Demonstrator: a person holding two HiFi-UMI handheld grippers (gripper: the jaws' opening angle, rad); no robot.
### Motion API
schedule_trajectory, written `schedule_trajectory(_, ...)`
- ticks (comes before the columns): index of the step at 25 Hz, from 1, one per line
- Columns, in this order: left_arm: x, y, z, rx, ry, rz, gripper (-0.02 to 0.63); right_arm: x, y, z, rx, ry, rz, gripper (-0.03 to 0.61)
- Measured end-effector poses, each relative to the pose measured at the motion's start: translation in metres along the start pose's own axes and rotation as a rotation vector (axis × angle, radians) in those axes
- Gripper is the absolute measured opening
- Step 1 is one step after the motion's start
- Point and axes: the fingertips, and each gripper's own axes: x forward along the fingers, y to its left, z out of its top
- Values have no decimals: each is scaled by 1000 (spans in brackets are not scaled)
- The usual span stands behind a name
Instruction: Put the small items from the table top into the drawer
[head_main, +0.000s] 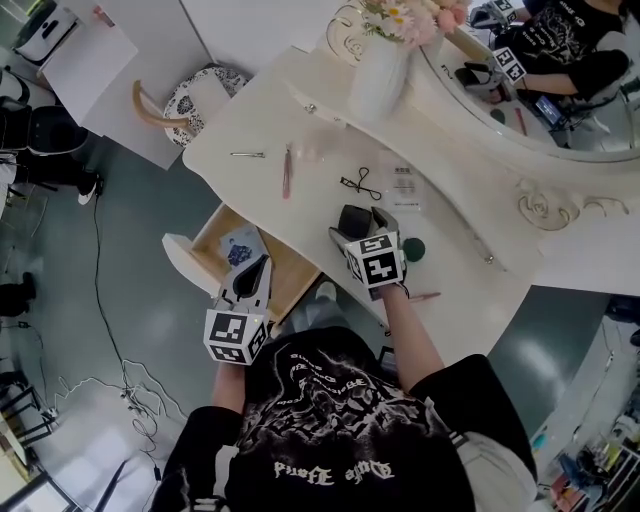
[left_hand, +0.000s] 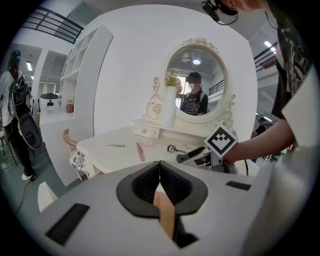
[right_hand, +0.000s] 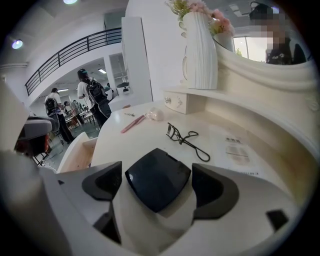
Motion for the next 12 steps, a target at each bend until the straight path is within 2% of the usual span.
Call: schedule_trajectory(12, -9, 14, -4, -19, 3, 16, 15, 3, -4, -2, -36, 14, -35, 414)
